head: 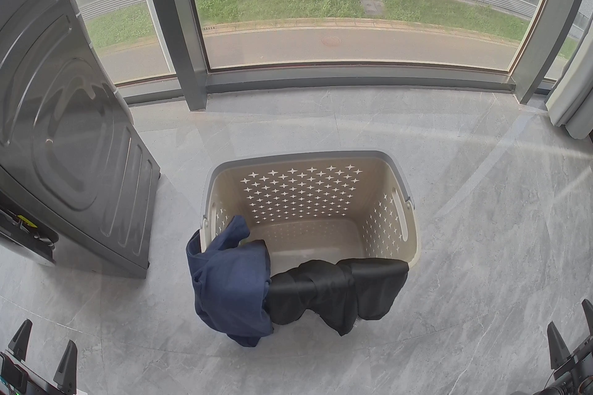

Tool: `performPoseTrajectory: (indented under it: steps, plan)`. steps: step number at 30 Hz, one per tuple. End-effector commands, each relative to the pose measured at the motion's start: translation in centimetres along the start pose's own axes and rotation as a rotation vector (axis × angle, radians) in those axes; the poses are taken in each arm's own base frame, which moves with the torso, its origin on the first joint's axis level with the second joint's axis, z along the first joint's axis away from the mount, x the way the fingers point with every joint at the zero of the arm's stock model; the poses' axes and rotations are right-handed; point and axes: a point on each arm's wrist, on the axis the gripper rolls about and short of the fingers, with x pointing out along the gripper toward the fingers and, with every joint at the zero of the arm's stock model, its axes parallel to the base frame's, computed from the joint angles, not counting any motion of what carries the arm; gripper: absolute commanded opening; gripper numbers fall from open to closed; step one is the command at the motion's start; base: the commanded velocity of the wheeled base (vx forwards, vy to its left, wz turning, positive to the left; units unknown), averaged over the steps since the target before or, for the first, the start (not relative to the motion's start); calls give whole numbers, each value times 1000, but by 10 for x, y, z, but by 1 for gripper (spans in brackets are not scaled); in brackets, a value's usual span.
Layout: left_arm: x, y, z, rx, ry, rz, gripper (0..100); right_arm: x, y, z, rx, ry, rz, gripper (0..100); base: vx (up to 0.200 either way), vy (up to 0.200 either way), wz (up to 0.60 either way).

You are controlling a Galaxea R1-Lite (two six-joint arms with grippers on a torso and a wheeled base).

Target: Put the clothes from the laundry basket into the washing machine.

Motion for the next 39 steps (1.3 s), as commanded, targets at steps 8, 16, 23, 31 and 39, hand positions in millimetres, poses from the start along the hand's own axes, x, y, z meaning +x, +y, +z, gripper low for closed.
performPoseTrajectory:
  steps: [8, 16, 23, 31, 39]
  plan:
    - [0, 0, -5, 0, 4, 1, 100, 0, 0, -5, -1, 0, 0, 100, 0, 75, 0]
    - [0, 0, -5, 0, 4, 1, 100, 0, 0, -5, -1, 0, 0, 100, 0, 200, 0]
    - [0, 0, -5, 0, 4, 1, 100, 0, 0, -5, -1, 0, 0, 100, 0, 200, 0]
    - [0, 0, -5, 0, 4, 1, 100, 0, 0, -5, -1, 0, 0, 100, 0, 200, 0]
    - [0, 0, -5, 0, 4, 1, 100, 0, 0, -5, -1, 0, 0, 100, 0, 200, 0]
